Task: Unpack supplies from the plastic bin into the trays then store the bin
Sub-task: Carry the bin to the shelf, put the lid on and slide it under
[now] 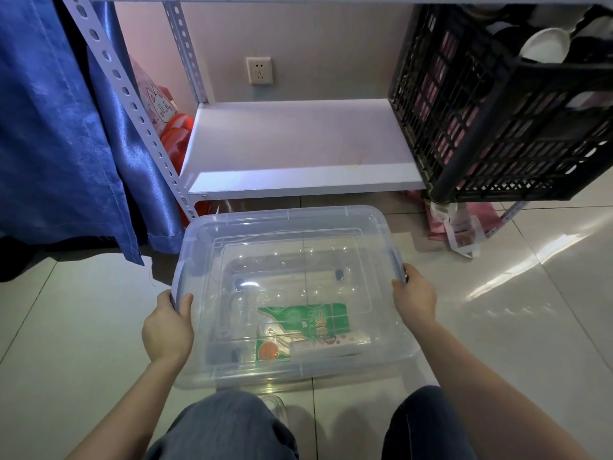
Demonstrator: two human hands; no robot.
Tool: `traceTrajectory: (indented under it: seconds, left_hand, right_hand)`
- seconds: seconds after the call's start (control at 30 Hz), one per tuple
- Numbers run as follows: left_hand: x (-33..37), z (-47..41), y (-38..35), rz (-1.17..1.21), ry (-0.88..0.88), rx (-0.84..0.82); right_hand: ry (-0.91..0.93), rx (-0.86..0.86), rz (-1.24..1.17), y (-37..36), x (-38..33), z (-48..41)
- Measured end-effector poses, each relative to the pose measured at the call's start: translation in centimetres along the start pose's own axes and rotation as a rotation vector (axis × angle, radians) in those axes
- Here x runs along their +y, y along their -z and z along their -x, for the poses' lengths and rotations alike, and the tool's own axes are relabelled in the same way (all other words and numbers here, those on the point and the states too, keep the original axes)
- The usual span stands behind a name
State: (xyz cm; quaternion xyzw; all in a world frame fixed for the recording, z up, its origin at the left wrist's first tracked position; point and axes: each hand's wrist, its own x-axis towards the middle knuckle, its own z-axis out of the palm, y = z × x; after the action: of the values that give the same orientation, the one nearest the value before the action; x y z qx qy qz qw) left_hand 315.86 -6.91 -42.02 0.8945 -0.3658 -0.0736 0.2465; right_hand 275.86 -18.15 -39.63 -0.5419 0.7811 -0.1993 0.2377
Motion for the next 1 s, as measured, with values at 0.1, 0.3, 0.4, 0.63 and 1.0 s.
traceTrajectory:
  seconds: [0.1,0.3,0.4,0.63,1.0]
  left_hand:
    - [-0.1,0.1,0.1,0.02,-0.007,0.011]
    - [-0.8,0.3,0.9,0.125,0.045,-0.192]
    - [-1.2,1.1,1.8,0.227,0.023,-0.331]
    - [-1.7,1.7,4.2,0.41,0.095,-0.354]
    - [5.5,-0.4,14.2,0.571,-0.078,-0.221]
  right_hand:
    - [-0.002,0.008,-0.001,0.0,0.0,0.3]
    - [-0.001,-0.135,-0.163,0.6,1.3,1.1]
    - [-0.144,-0.237,-0.275,0.6,2.2,1.8]
    - [-0.159,-0.267,-0.392,2.8,2.7,2.4]
    - [0.069,-0.091,-0.574,12.9,-1.9,4.0]
